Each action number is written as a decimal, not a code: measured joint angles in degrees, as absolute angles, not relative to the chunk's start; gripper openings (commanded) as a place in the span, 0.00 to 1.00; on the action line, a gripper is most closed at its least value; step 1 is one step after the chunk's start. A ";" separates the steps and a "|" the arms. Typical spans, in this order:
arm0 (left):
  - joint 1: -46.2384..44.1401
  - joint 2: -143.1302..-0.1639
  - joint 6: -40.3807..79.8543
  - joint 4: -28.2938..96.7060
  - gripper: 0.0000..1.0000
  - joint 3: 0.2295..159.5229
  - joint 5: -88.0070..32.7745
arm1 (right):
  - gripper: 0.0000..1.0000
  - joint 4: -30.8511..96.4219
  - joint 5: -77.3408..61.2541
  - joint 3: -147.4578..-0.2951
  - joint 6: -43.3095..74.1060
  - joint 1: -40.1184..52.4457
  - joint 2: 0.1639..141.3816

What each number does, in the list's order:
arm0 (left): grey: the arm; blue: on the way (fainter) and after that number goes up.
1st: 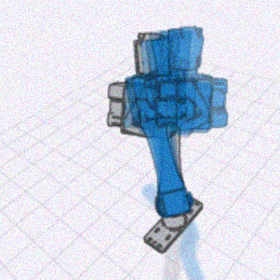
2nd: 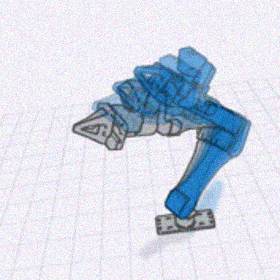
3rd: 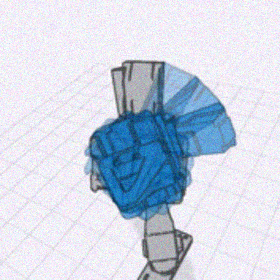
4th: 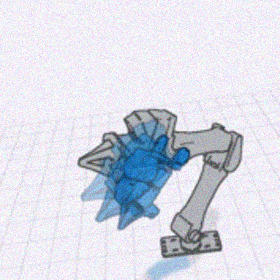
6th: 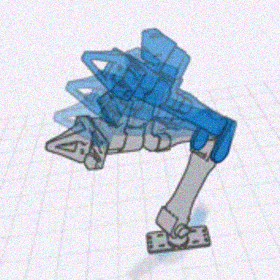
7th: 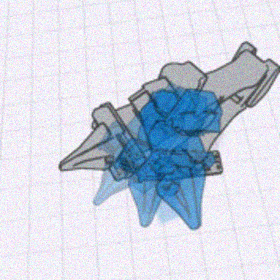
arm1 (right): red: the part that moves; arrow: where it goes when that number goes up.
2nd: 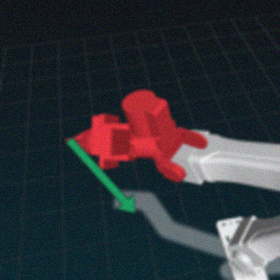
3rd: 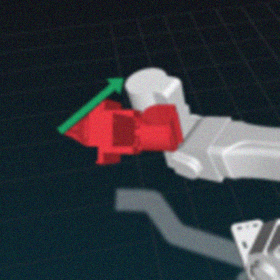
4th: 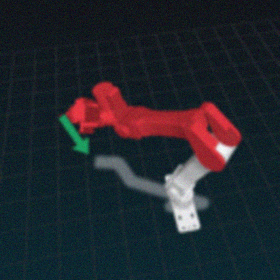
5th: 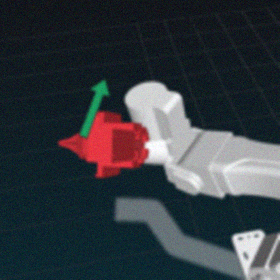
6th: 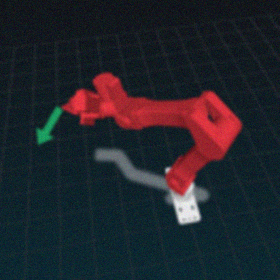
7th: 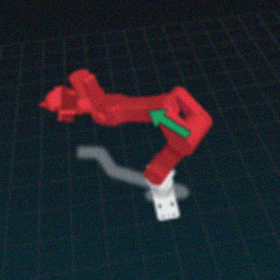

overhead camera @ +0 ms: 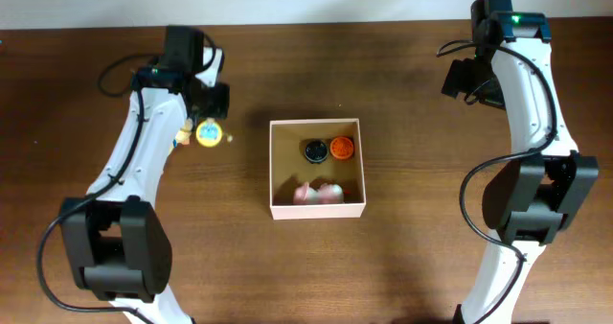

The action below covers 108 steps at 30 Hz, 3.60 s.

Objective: Pack container
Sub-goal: 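Lift the yellow toy and carry it over the box, then lower the yellow toy into the box and open the left gripper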

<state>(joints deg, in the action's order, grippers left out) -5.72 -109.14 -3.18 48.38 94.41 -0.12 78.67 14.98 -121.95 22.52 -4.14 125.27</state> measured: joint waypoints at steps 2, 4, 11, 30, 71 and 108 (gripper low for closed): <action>-6.55 -109.14 -3.16 50.02 0.02 97.71 -0.23 | 0.99 78.67 14.98 -121.95 22.50 -4.14 125.27; -7.90 -109.14 -3.05 51.72 0.02 101.36 -0.25 | 0.99 78.65 14.96 -121.95 22.50 -4.14 125.27; -15.14 -109.19 -0.95 56.01 0.02 108.12 -0.27 | 0.99 78.67 14.96 -121.95 22.52 -4.14 125.27; -28.47 -109.21 14.50 65.19 0.02 108.73 4.60 | 0.99 78.67 14.96 -121.95 22.52 -4.14 125.27; -29.47 -121.51 31.40 65.56 0.02 105.75 10.00 | 0.99 78.67 14.96 -121.95 22.48 -4.14 125.27; -29.52 -121.51 32.58 57.56 0.63 99.85 13.72 | 0.99 78.67 14.96 -121.95 22.52 -4.14 125.27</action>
